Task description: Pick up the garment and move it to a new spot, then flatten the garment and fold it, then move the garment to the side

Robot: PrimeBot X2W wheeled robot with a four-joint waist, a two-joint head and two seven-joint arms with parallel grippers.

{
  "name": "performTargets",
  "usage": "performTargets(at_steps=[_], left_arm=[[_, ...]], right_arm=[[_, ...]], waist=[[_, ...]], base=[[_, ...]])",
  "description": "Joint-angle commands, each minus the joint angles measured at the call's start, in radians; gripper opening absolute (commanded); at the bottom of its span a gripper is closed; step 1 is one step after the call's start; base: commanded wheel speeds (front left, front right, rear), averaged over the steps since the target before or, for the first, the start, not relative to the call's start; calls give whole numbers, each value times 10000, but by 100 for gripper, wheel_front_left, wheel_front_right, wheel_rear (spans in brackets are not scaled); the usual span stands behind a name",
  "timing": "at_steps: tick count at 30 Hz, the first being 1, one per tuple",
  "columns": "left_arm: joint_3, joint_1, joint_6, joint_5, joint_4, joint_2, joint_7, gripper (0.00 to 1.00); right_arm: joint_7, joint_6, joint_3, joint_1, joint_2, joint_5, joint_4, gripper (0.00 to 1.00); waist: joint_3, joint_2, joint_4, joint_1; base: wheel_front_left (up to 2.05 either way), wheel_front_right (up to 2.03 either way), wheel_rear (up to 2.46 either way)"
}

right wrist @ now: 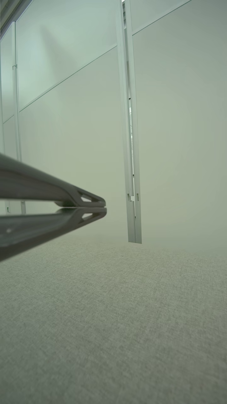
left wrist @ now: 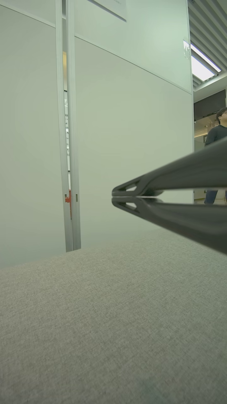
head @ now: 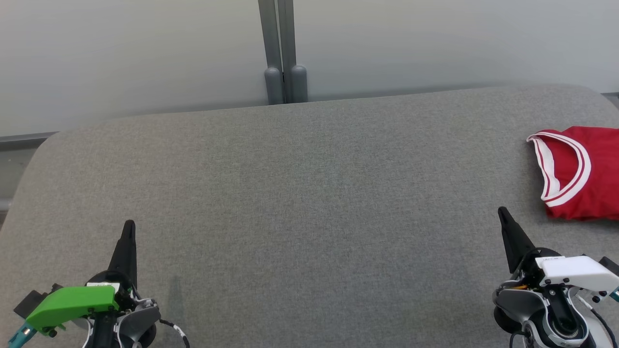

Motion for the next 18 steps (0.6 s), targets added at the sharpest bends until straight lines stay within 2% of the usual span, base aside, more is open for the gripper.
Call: performTargets(at_steps=[1,18], left_arm=[[27,-123,-58,-7,-22,74,39,0],[27,-124,-58,-6,-21,74,38,0]], right_arm=[[32,7,-13,-53,-10,70,16,0],[32,8,-12,-53,-10,70,16,0]], waist=[[0,0,0,0],[0,0,0,0]], base=[[0,0,0],[0,0,0]])
